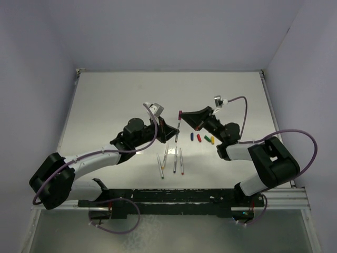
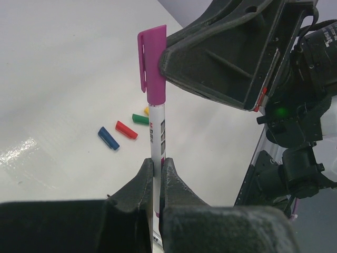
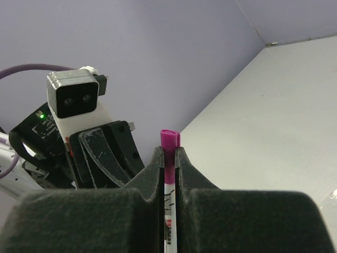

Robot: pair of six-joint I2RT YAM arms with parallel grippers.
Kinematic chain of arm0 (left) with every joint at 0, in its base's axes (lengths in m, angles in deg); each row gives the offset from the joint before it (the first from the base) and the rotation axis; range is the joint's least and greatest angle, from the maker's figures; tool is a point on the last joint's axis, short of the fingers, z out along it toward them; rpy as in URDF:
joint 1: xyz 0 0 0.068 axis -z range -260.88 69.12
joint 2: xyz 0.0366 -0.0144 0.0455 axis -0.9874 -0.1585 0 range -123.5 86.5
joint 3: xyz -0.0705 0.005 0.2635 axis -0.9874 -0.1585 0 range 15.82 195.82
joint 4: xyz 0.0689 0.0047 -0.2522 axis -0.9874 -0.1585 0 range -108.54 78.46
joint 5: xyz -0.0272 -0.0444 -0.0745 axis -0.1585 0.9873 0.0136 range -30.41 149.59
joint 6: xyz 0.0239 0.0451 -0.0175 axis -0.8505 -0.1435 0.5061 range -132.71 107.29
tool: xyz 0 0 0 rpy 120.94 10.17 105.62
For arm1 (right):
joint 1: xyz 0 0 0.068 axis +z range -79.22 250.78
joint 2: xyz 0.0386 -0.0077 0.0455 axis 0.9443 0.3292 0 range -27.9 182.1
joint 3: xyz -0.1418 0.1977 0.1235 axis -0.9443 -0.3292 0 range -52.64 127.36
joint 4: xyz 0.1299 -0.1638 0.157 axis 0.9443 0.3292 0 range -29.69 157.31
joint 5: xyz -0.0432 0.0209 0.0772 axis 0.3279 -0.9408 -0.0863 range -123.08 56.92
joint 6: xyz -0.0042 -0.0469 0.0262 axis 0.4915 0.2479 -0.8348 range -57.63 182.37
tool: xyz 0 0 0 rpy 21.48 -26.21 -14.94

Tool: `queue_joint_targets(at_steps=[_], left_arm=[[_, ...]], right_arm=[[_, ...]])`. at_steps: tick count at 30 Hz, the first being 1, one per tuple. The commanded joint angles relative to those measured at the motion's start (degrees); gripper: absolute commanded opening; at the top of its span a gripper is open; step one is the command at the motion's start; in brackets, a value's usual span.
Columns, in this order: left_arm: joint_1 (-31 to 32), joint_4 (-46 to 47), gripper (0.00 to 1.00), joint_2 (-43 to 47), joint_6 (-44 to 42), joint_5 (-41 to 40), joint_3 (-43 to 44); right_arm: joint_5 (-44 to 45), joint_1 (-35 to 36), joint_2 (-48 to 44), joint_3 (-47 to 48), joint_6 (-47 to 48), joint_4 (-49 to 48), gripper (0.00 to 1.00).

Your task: Insert the pens into the pen caps

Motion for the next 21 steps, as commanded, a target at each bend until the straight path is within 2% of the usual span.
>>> queue_joint_targets(at_steps=[1,6,11,17,21], left_arm=[[-1.76,9.28,0.00,2.16,-3.21,-7.54,7.03],[-2.09,10.02,0.00,2.94,-4.82,-10.19,8.26],[-2.11,7.29,0.00,3.25,-5.46,-9.21,9.21],[-2.03,1.36,0.00,7.22,-10.17,-16.47,9.22],[-2.06,-0.48,0.00,8.28,-11.32,-17.93,9.07]], right_arm=[[-7.69,2.39,1.26,-0.10,2.28,6.45,0.00],[-6.28,3.01,1.09,-0.17,5.28,10.97,0.00],[-5.30,3.11,1.60,1.25,7.26,12.87,0.00],[-0.11,5.68,-1.79,5.88,17.74,28.02,0.00],[1.14,6.19,-3.21,6.79,19.40,30.03,0.00]])
